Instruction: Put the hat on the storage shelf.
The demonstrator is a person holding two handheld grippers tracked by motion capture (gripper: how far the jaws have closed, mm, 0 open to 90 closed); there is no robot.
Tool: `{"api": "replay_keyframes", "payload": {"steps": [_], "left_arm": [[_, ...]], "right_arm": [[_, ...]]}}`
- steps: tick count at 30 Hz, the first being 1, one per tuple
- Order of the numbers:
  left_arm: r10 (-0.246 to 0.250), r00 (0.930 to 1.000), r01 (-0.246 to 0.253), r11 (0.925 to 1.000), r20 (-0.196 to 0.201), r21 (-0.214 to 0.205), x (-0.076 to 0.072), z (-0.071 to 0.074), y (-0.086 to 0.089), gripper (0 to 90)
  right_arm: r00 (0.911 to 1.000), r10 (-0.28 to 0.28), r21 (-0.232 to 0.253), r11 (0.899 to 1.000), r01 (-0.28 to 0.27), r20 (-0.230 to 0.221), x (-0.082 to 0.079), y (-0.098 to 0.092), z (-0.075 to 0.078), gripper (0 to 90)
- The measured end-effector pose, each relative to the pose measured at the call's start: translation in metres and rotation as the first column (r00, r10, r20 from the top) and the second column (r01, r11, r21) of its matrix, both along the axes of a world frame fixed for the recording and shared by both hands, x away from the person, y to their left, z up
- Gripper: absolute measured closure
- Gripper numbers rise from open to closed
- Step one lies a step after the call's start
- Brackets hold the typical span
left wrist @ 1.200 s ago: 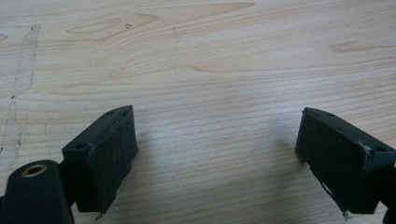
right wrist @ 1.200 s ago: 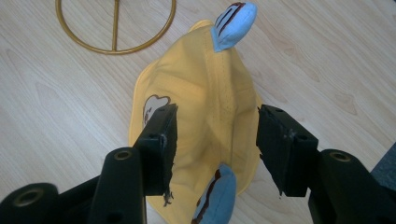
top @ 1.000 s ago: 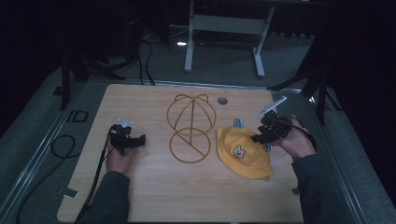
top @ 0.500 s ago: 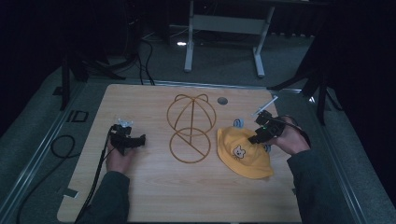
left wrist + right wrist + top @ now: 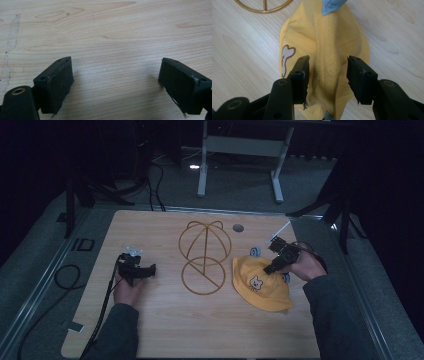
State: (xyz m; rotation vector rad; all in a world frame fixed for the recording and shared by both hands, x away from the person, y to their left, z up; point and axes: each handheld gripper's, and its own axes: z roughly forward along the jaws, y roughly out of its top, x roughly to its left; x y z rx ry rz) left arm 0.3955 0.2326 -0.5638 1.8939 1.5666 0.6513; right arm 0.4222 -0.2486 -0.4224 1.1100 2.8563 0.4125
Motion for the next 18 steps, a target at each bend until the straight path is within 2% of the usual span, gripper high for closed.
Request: {"api": "replay_keyframes", "payload": {"steps": [3, 7, 9, 13, 18], "left_arm": [[-0.002, 1.0000, 0.002, 1.0000, -0.001, 0.001, 0.000, 0.000, 0.000, 12.8], [-0.001, 1.0000, 0.001, 1.0000, -0.001, 0.000, 0.000, 0.000, 0.000, 12.8], [-0.002, 1.0000, 0.002, 1.0000, -0.001, 0.000, 0.000, 0.000, 0.000, 12.8], [-0.002, 1.0000, 0.002, 1.0000, 0.000, 0.001, 0.000, 0.000, 0.000, 12.8], [-0.001, 1.0000, 0.001, 1.0000, 0.001, 0.000, 0.000, 0.000, 0.000, 12.8]], "right_arm": [[0.9996, 0.000, -0.005, 1.000, -0.001, -0.029, 0.004, 0.002, -0.002, 56.7], [0.9975, 0.013, -0.018, 1.000, -0.014, -0.069, 0.007, 0.006, -0.004, 69.9], [0.9971, 0.019, -0.031, 0.999, -0.021, -0.074, 0.008, 0.009, -0.003, 75.7], [0.9976, 0.034, -0.056, 0.998, -0.037, -0.061, 0.006, 0.013, -0.002, 79.8], [0.9982, 0.045, -0.064, 0.997, -0.048, -0.039, 0.003, 0.016, 0.000, 81.1]]}}
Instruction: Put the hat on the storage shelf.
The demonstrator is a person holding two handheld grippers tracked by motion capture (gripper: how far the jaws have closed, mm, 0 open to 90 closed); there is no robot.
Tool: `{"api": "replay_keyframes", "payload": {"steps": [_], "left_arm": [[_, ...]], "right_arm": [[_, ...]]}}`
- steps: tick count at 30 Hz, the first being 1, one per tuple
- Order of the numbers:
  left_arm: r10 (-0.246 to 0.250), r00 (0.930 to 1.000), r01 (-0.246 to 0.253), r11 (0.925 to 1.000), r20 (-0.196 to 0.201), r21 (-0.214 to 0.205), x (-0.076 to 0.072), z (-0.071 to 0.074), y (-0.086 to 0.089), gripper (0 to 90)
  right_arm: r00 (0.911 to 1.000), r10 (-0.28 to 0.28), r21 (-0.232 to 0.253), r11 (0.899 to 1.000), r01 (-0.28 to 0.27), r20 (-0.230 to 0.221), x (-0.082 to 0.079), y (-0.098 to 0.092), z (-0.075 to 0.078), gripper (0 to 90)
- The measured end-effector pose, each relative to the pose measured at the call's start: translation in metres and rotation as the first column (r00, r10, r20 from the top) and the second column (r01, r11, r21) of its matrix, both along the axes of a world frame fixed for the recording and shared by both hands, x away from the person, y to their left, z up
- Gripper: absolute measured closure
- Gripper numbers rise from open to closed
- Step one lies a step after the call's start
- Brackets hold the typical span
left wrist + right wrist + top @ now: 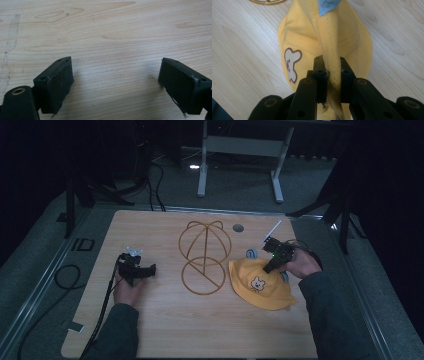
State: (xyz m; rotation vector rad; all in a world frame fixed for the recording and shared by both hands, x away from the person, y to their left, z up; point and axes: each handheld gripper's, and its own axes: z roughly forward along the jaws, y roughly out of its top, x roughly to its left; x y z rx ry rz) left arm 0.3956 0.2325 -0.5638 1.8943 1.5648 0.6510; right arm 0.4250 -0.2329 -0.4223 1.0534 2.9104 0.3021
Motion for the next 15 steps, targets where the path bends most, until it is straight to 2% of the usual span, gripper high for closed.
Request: {"api": "replay_keyframes", "payload": {"steps": [15], "left_arm": [[0.000, 1.0000, 0.000, 1.0000, 0.001, 0.000, 0.000, 0.000, 0.000, 12.8]], "right_arm": [[0.9963, -0.023, 0.016, 1.000, 0.022, 0.082, -0.004, -0.005, 0.014, 81.1]]}}
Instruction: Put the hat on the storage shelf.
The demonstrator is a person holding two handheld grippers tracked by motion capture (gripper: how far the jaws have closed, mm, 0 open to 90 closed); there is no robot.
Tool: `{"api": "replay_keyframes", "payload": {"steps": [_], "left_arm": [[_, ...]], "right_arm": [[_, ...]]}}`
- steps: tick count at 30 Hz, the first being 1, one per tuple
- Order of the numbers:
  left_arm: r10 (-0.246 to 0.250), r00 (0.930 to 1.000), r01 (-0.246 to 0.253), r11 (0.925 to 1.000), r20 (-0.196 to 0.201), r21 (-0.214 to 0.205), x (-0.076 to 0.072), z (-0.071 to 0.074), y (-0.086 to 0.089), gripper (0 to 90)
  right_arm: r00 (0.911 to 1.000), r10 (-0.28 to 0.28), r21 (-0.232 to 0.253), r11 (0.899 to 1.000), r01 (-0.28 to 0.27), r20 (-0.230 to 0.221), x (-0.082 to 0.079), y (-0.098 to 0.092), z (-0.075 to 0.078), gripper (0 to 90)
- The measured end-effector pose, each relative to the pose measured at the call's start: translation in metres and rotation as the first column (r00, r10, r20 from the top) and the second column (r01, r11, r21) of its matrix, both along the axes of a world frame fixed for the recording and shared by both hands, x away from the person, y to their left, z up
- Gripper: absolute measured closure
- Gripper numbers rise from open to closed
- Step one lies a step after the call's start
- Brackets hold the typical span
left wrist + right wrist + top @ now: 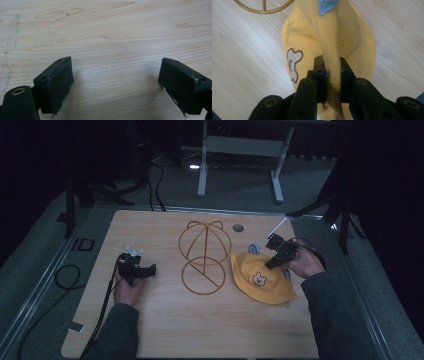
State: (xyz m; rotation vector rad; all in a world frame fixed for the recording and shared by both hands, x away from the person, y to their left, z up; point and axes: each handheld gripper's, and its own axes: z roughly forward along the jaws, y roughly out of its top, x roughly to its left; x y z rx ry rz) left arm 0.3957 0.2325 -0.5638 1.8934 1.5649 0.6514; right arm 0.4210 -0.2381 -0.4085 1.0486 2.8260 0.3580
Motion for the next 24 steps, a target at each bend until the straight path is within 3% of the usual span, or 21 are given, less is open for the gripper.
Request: {"api": "replay_keyframes", "payload": {"steps": [13, 24], "left_arm": [[0.000, 1.0000, 0.000, 1.0000, -0.001, -0.001, 0.000, 0.000, 0.000, 12.8], [0.000, 1.0000, 0.000, 1.0000, -0.001, -0.001, 0.000, 0.000, 0.000, 12.8]], "right_arm": [[0.9943, -0.030, 0.034, 0.999, 0.027, 0.102, -0.004, 0.000, 0.013, 81.3], [0.9802, -0.063, 0.079, 0.996, 0.049, 0.188, -0.010, -0.004, 0.024, 81.4]]}}
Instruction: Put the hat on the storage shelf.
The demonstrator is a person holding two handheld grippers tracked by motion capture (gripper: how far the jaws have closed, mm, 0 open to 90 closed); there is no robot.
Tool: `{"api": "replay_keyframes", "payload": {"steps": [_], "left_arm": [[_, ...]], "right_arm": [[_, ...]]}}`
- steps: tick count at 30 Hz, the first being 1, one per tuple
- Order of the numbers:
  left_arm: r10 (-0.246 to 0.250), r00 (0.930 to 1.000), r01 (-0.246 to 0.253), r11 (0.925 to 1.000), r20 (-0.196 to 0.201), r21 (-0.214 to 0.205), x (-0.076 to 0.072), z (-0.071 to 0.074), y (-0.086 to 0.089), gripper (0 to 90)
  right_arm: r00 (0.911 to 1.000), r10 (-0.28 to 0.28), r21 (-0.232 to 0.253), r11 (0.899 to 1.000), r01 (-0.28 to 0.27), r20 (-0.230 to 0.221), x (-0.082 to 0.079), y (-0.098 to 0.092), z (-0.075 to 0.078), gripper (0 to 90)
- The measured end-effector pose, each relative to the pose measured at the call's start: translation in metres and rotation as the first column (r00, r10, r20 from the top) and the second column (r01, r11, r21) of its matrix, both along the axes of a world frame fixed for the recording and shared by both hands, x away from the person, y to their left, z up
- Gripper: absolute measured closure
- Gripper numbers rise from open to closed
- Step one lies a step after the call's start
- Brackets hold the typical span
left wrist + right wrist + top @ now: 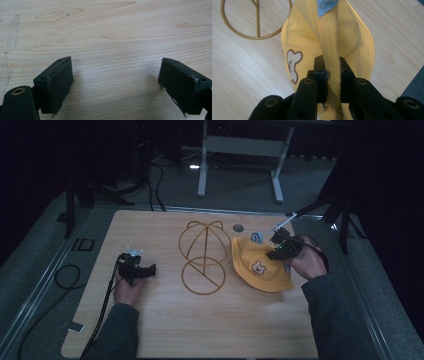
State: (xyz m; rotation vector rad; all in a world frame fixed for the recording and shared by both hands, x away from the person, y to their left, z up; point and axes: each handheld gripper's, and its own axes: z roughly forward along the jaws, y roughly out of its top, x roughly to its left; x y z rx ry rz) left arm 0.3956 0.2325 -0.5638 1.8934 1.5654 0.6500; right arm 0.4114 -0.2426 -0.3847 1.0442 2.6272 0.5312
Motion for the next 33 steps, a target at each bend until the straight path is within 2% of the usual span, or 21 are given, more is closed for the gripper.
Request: {"api": "replay_keyframes", "payload": {"steps": [11, 22, 33], "left_arm": [[-0.001, 1.0000, 0.001, 1.0000, -0.002, 0.000, 0.000, 0.000, 0.000, 12.8], [-0.001, 1.0000, 0.001, 1.0000, -0.003, 0.000, 0.000, 0.000, 0.000, 12.8], [-0.001, 1.0000, 0.001, 1.0000, -0.003, 0.001, 0.000, 0.000, 0.000, 12.8]], "right_arm": [[0.9967, -0.013, 0.052, 0.999, 0.009, 0.080, -0.007, -0.005, 0.010, 81.5], [0.9930, -0.011, 0.087, 0.996, 0.000, 0.118, -0.011, -0.005, 0.017, 81.5], [0.9845, -0.024, 0.128, 0.992, 0.002, 0.174, -0.016, -0.012, 0.027, 81.5]]}}
